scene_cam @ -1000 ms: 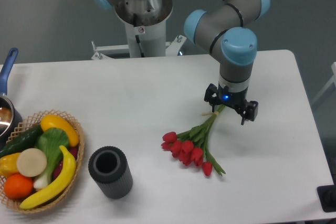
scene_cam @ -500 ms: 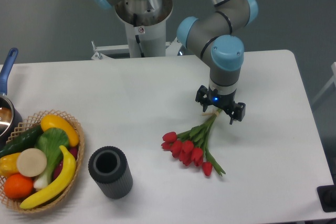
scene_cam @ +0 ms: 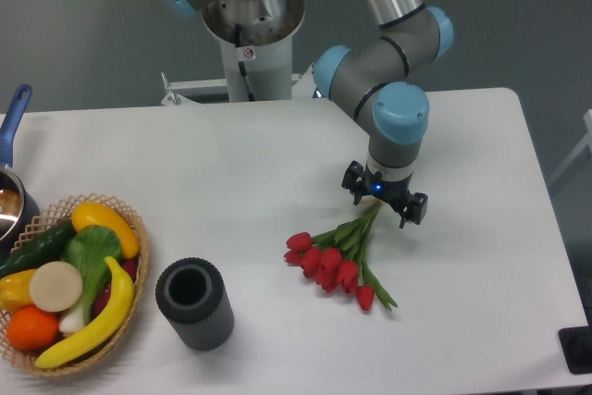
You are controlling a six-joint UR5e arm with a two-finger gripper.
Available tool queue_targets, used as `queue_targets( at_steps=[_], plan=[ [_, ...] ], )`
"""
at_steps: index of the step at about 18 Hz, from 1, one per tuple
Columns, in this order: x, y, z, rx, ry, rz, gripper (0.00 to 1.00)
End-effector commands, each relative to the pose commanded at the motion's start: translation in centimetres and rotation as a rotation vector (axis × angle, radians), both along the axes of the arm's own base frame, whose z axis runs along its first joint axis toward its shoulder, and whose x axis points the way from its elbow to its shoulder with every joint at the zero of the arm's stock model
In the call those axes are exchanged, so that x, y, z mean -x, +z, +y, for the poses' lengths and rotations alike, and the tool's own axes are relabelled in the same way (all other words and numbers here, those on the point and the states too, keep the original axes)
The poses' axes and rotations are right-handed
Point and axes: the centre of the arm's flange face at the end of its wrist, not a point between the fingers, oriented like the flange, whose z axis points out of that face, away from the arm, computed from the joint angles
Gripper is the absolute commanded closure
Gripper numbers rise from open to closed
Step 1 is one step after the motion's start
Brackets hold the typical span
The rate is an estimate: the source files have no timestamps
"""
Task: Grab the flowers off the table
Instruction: 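Lower the gripper onto the green tulip stems near the blooms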
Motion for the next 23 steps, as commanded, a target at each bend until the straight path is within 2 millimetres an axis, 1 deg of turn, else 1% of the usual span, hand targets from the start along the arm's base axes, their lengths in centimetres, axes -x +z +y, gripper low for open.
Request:
queue_targets(
  at_steps=[3, 5, 6, 7, 8, 9, 10, 11, 14, 16, 17, 21, 23],
  plan=[
    [-0.8, -0.2, 0.5, -0.001, -0.011, -0.006, 0.0],
    [-0.9, -0.2, 0.5, 0.002, -0.012, -0.008, 0.01],
    [-1.0, -0.3, 0.6, 0.002, -0.014, -0.01, 0.08],
    [-1.0, -0.3, 0.6, 0.003, -0.014, -0.009, 0.24],
    [-0.9, -0.2, 0.6, 0.002, -0.014, -0.008, 0.45],
    [-0.9, -0.2, 0.6, 0.001, -0.017, -0.008, 0.63],
    [-0.9, -0.2, 0.6, 0.001, -0.016, -0.008, 0.87],
    [-1.0, -0.3, 0.6, 0.002, -0.017, -0.01, 0.96],
    [-0.9, 0.1, 0.7, -0.002, -0.022, -0.003, 0.96],
    [-0.9, 0.2, 0.5, -0.002, -0.016, 0.001, 1.0],
    [-0.8, 0.6, 0.5, -0.006, -0.011, 0.007, 1.0],
    [-0.2, 4.2, 0.2, -0.033, -0.003, 0.067, 1.0],
    [1.0, 5.8, -1.6, -0.044, 0.028, 0.091, 1.0]
  ],
)
